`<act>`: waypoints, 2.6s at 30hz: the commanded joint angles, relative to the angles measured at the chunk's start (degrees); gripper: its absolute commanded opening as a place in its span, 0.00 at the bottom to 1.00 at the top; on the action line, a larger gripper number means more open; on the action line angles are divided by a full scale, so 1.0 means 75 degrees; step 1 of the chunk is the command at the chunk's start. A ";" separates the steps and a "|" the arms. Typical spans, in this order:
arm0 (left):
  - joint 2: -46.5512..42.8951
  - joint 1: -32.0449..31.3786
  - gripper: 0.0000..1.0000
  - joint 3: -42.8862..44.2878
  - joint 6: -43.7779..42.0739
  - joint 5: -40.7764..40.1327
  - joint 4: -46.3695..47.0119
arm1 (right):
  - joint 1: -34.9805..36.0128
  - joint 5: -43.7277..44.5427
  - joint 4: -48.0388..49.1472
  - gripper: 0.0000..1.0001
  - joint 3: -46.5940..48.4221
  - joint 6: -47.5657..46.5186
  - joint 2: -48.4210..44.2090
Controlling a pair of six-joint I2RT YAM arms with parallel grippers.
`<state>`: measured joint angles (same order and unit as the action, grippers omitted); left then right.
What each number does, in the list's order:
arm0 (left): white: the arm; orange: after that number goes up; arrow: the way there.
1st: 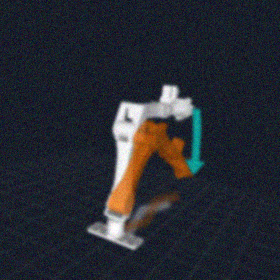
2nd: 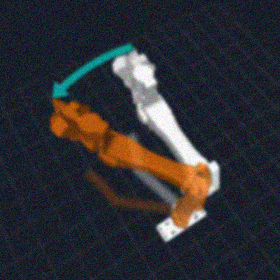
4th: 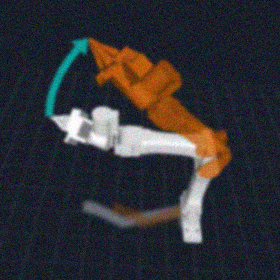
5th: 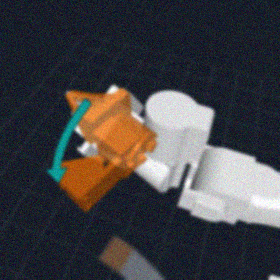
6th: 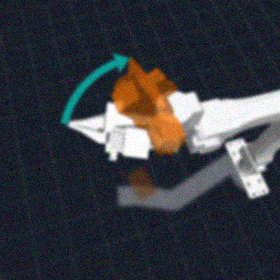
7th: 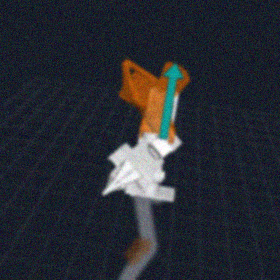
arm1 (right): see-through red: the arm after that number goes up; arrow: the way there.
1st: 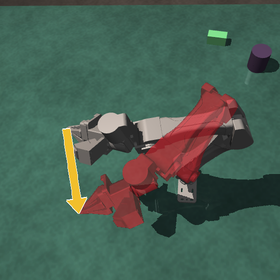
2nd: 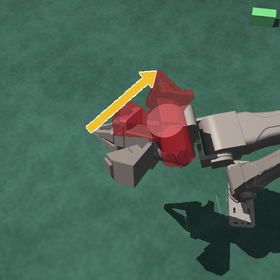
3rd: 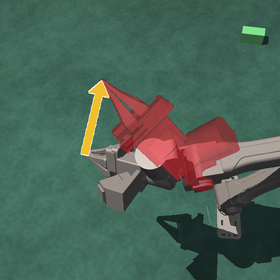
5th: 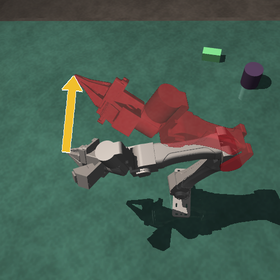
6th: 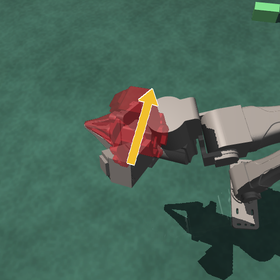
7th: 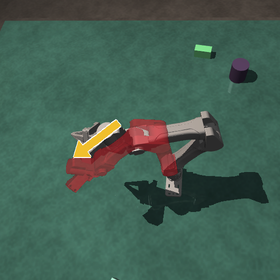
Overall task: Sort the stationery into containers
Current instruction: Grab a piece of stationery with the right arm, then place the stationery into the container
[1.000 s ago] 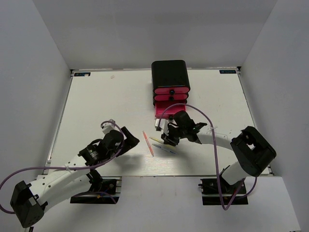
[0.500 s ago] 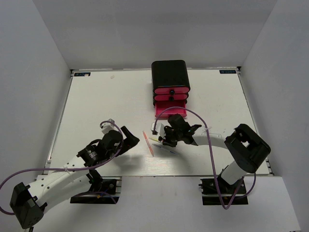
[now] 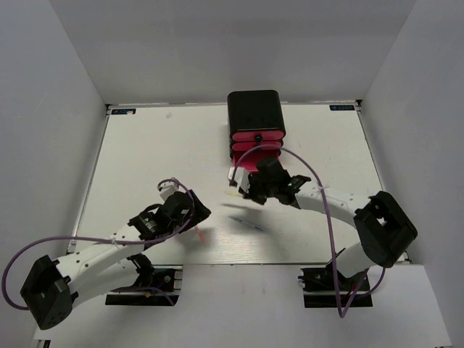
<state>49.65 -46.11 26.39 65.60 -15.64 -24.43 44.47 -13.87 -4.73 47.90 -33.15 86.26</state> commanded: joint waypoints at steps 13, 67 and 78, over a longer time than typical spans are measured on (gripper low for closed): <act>0.0435 -0.0005 0.78 0.0827 0.1448 -0.1322 -0.3852 | -0.1604 -0.0072 0.0010 0.00 0.1840 -0.0373 -0.0427; 0.0857 -0.0005 0.97 0.1626 0.3499 -0.1338 -0.6716 | -0.2343 -0.0846 -0.0342 0.36 0.2778 -0.4218 0.2187; 0.1572 -0.0005 0.98 0.1930 0.3909 -0.1045 -0.7431 | -0.2507 -0.1689 0.0126 0.36 0.1819 -0.2602 0.0536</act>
<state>60.84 -46.09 39.05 92.77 -24.01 -76.31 26.22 -22.46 -6.83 63.90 -58.28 96.18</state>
